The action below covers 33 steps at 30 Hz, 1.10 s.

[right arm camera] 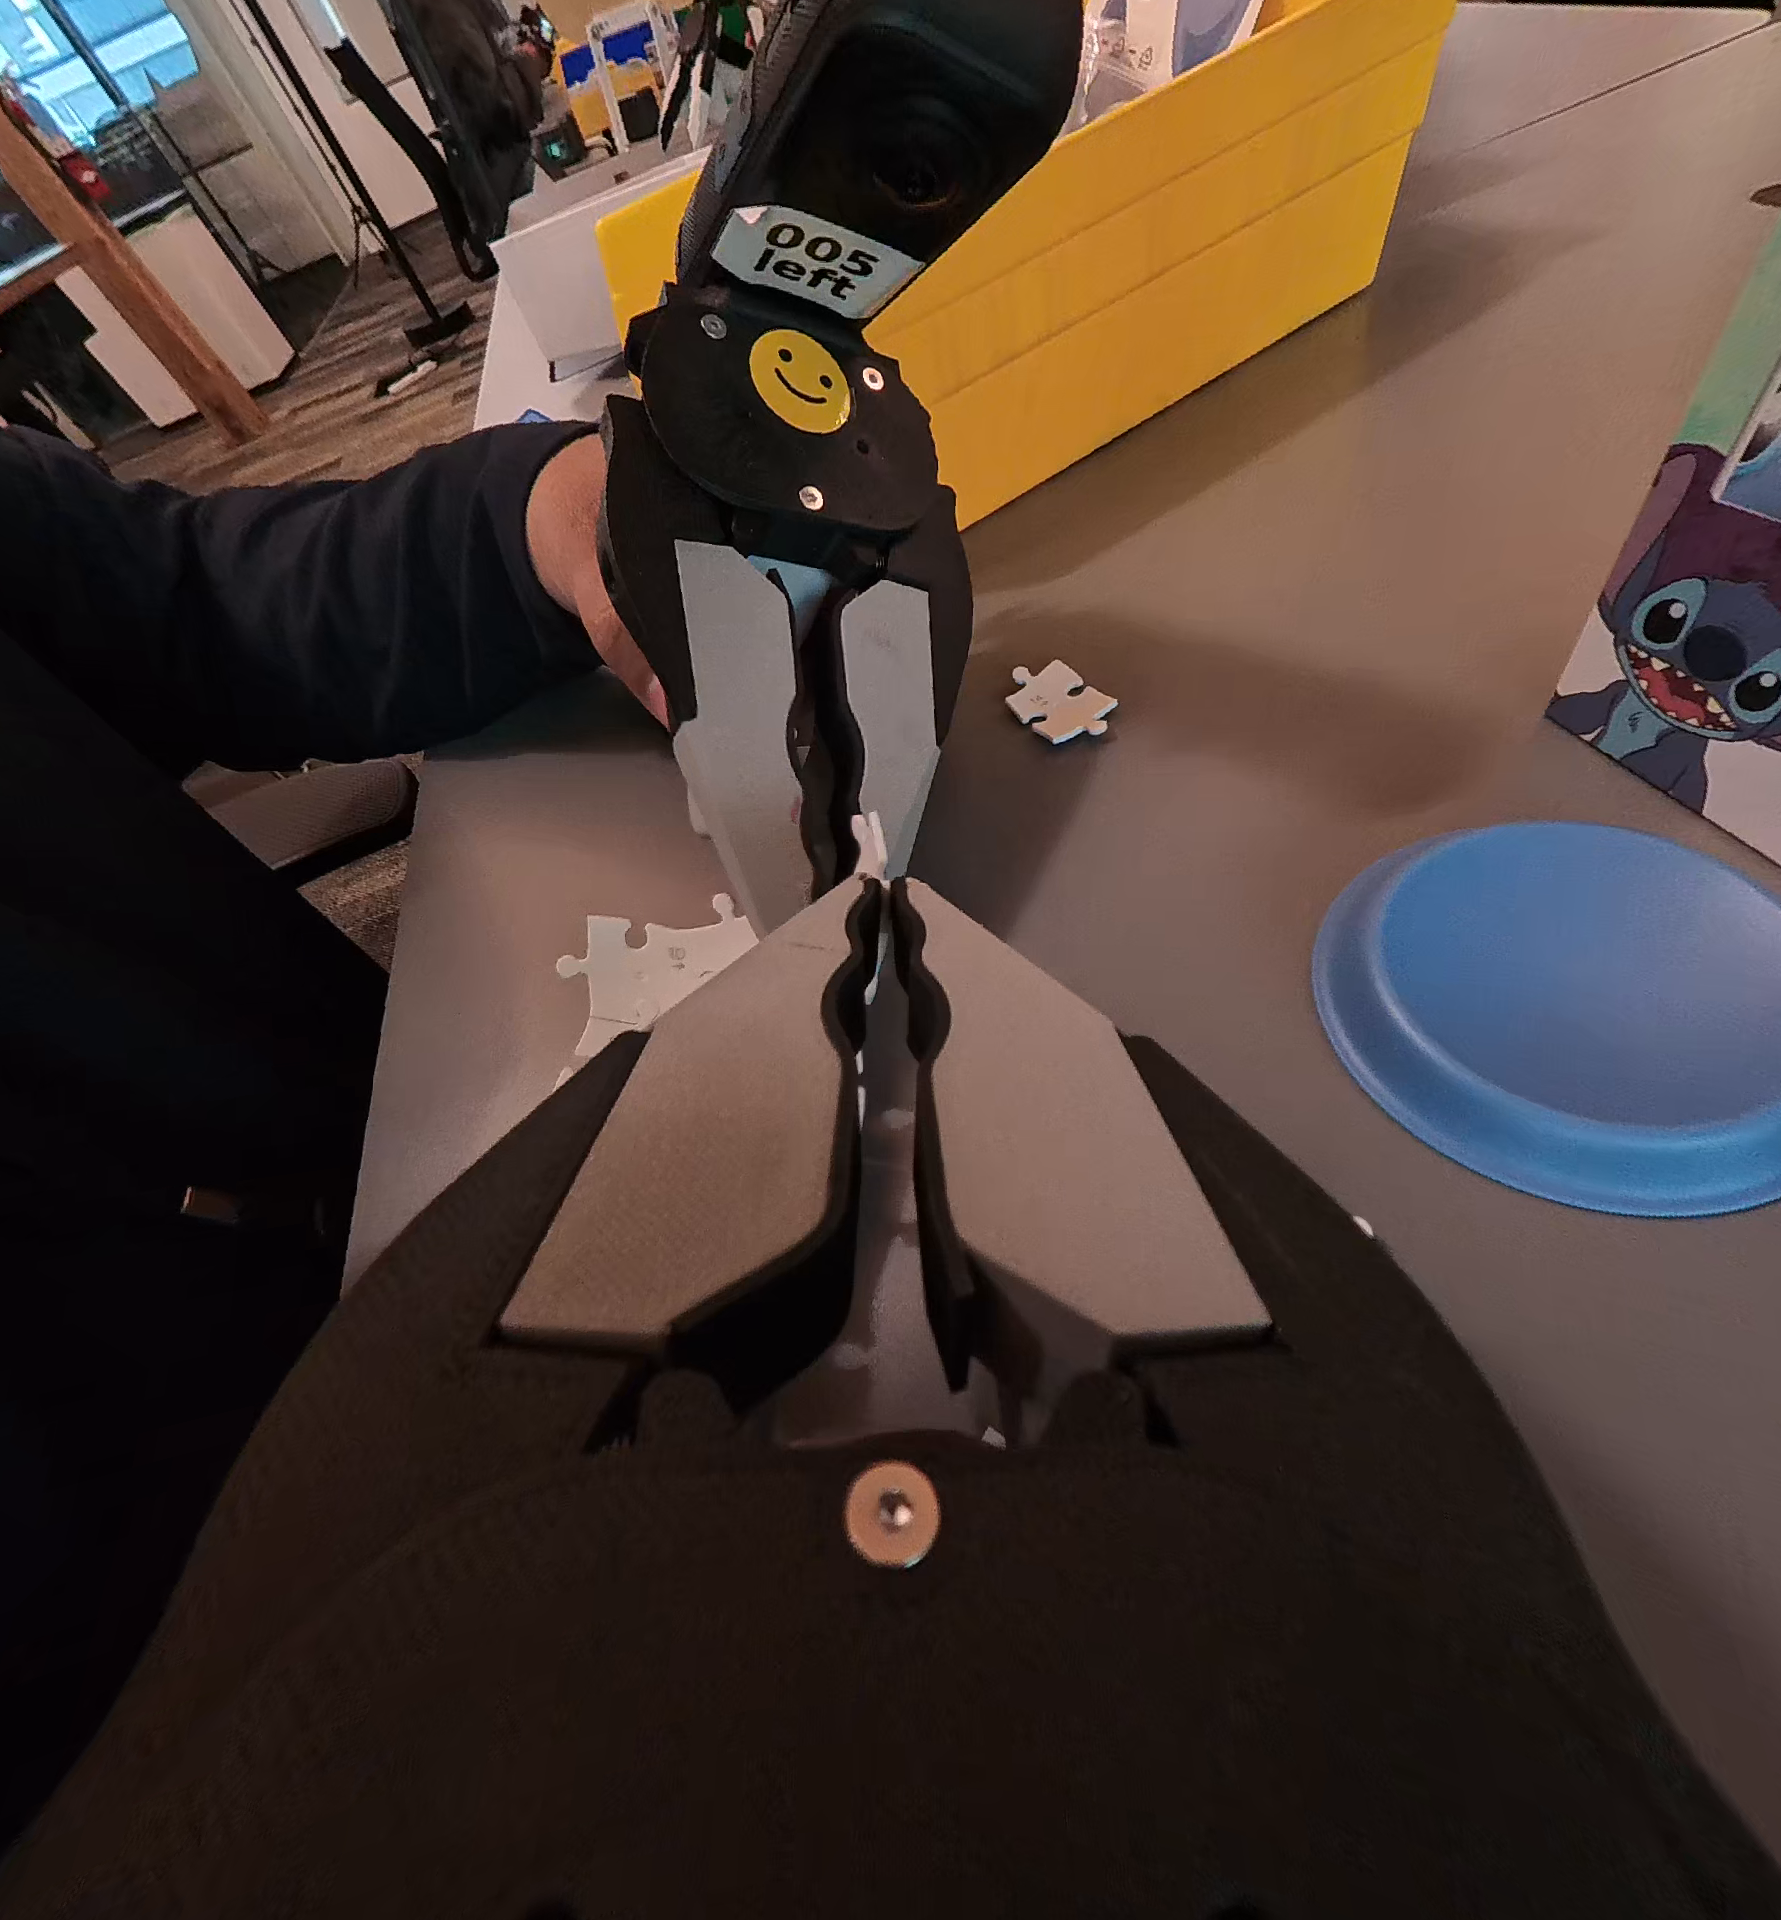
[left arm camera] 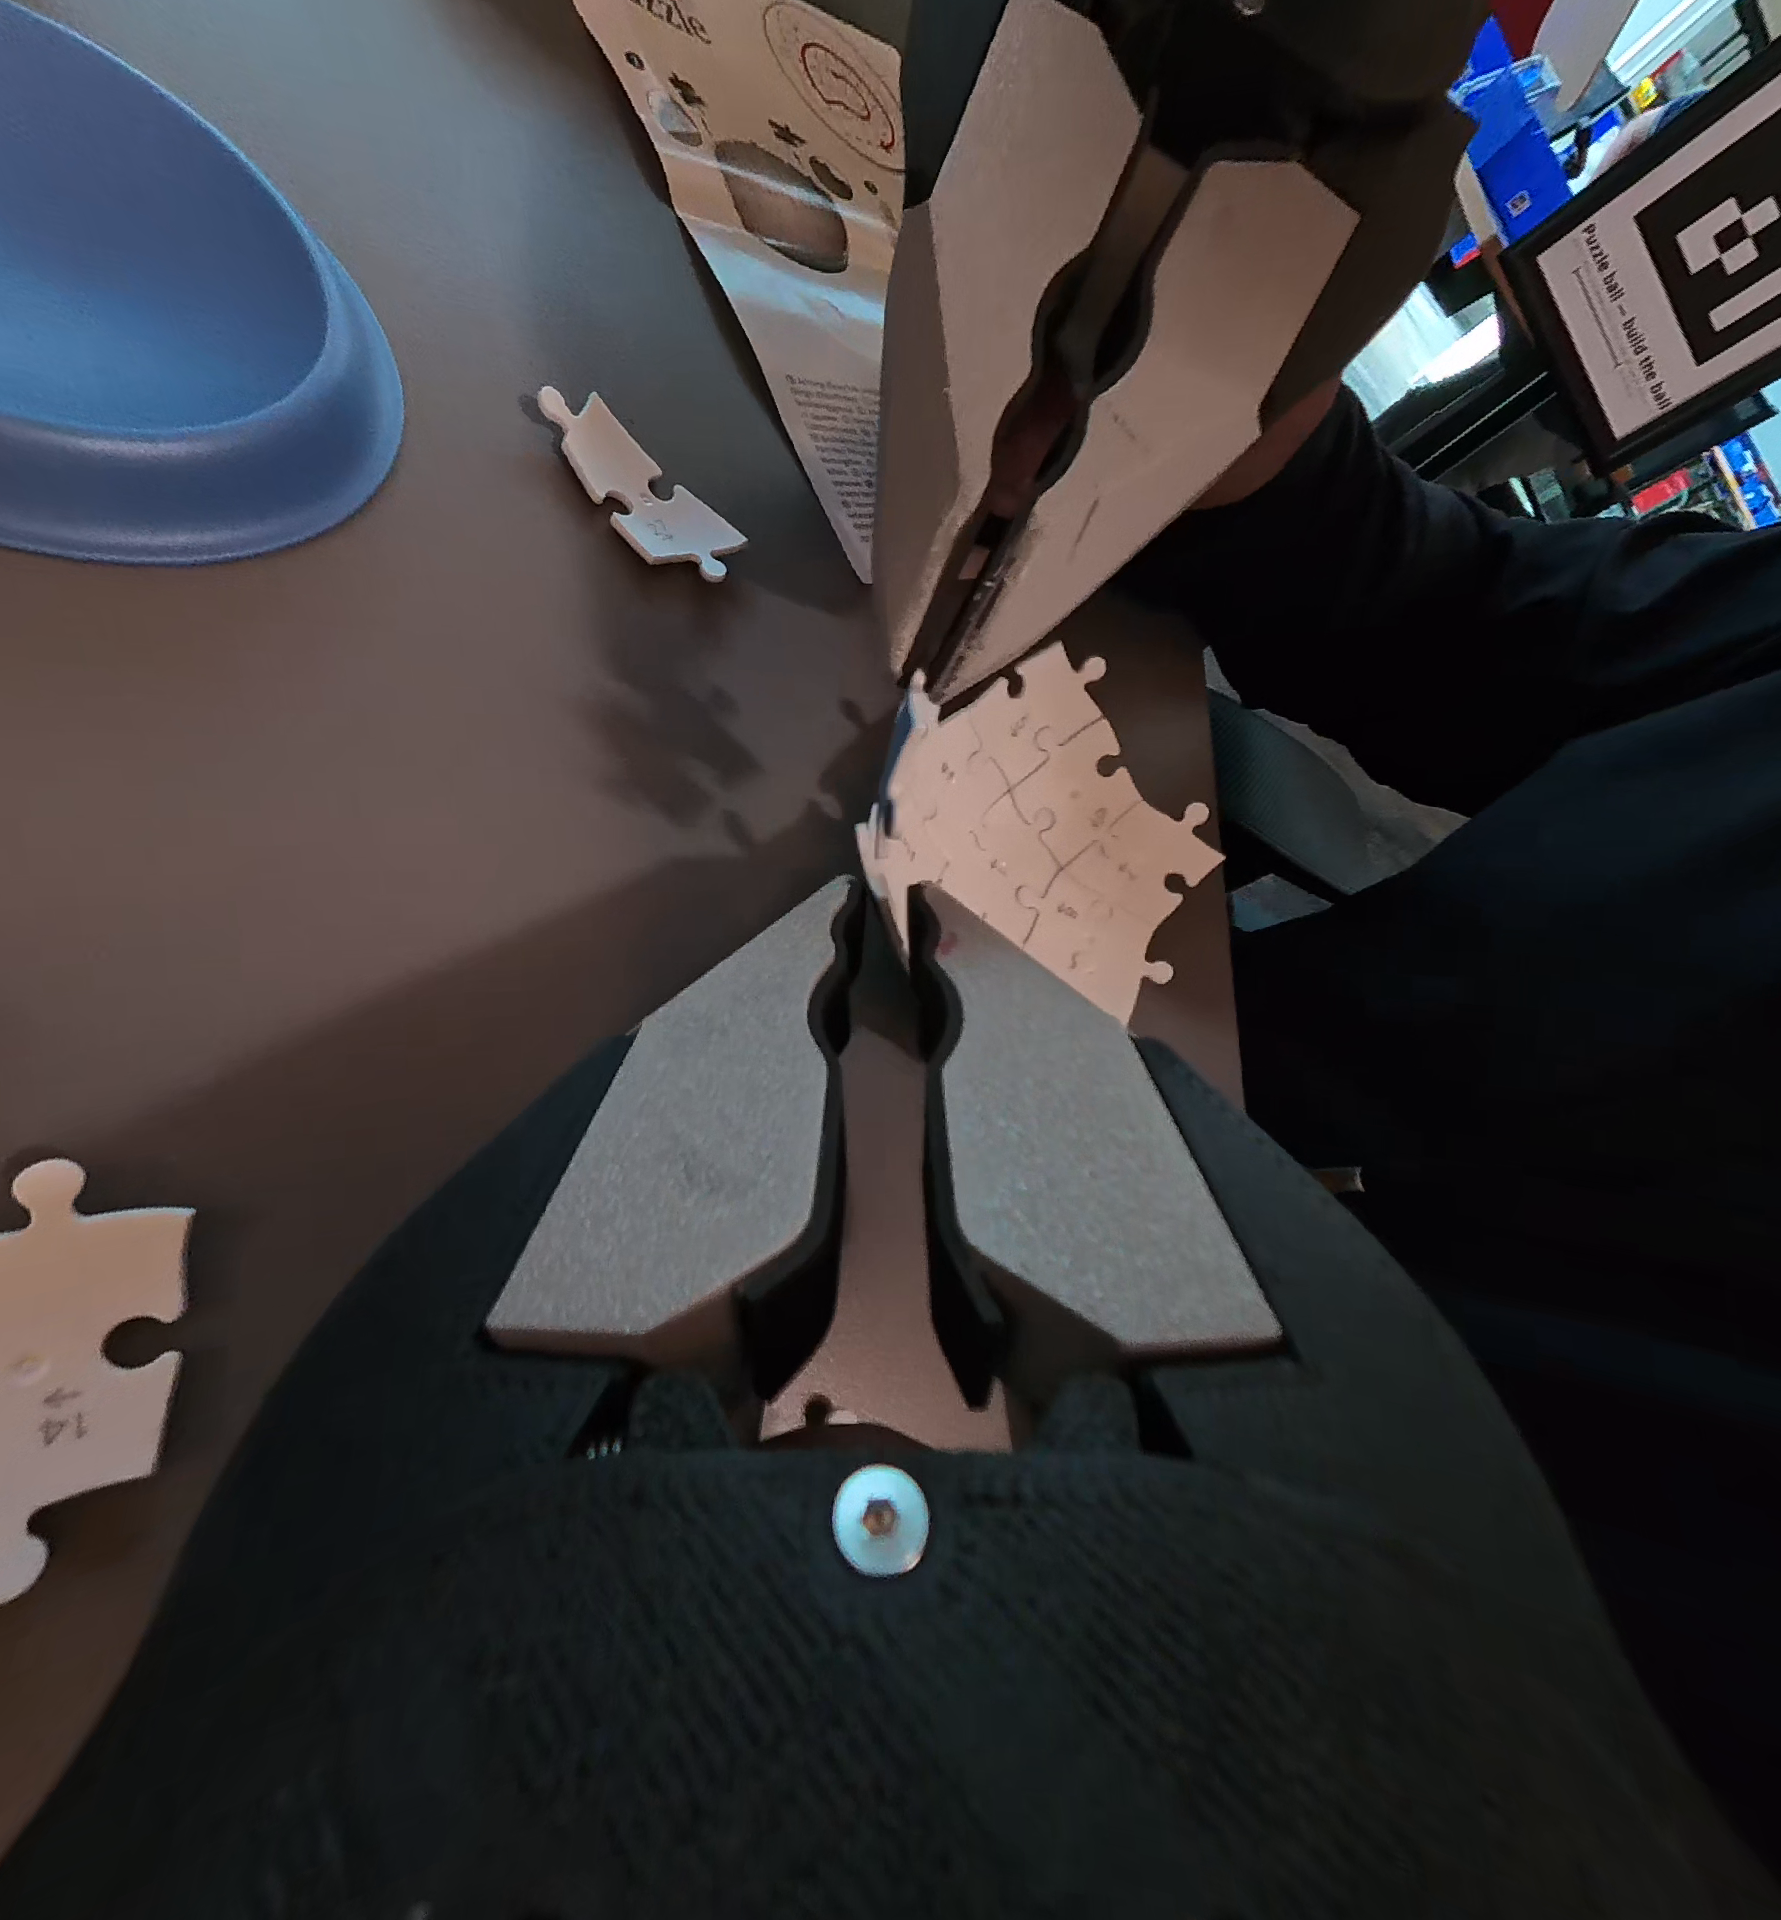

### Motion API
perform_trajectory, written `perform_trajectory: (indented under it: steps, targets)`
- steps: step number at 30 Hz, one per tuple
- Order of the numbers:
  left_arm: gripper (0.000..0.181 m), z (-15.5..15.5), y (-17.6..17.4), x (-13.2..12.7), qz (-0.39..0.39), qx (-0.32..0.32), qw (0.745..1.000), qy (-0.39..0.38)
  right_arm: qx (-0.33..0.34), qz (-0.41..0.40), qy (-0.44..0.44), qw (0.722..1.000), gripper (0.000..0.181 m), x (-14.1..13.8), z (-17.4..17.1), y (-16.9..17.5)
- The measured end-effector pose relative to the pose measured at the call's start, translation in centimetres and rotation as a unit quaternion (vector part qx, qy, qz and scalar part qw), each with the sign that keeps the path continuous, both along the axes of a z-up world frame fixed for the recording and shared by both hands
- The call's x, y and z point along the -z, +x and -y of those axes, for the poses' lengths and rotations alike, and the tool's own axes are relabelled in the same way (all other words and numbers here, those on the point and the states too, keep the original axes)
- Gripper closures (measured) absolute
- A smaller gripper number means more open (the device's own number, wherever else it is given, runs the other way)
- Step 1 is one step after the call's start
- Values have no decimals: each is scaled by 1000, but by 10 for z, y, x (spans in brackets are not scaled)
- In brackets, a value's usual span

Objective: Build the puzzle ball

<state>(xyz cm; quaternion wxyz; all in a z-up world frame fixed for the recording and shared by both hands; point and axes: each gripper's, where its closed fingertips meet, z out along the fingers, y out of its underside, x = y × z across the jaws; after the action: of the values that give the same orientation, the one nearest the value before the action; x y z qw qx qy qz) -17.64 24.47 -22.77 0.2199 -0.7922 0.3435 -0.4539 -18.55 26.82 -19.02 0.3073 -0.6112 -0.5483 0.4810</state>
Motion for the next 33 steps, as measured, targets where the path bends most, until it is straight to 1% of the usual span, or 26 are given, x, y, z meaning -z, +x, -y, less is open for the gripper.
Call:
perform_trajectory:
  steps: [4, 8, 12, 19, 22, 28, 29, 30, 33]
  targets:
    - [164, 0, -1, -5, 21, -5, 1000, -18, 1, -7, -6, 1000, 181, -3, 0, 0]
    - [164, -2, -7, 1, 7, -29, 999, -25, 4, -14, -9, 1000, 181, -6, -1, 2]
    - [163, 1, -8, 3, -2, -38, 999, -28, 4, -14, -12, 1000, 181, -6, 0, 2]
    - [171, -1, 0, 3, -1, -36, 999, -28, 2, -5, -10, 1000, 181, -2, 1, 2]
    - [172, -2, 3, 0, 14, -38, 999, -34, 2, -9, -12, 1000, 181, -3, 1, 3]
    - [172, -2, 7, 1, 9, -32, 999, -33, 1, -9, -14, 1000, 181, -3, 2, 3]
    - [174, -2, 8, 1, 9, -31, 999, -33, 1, -8, -15, 1000, 181, -3, 2, 3]
    - [180, -2, 9, 1, 10, -28, 999, -29, 1, -7, -15, 1000, 181, -2, 2, 4]
    - [181, -3, 11, -2, 12, -24, 1000, -15, 2, -7, -15, 1000, 181, -2, 1, 4]
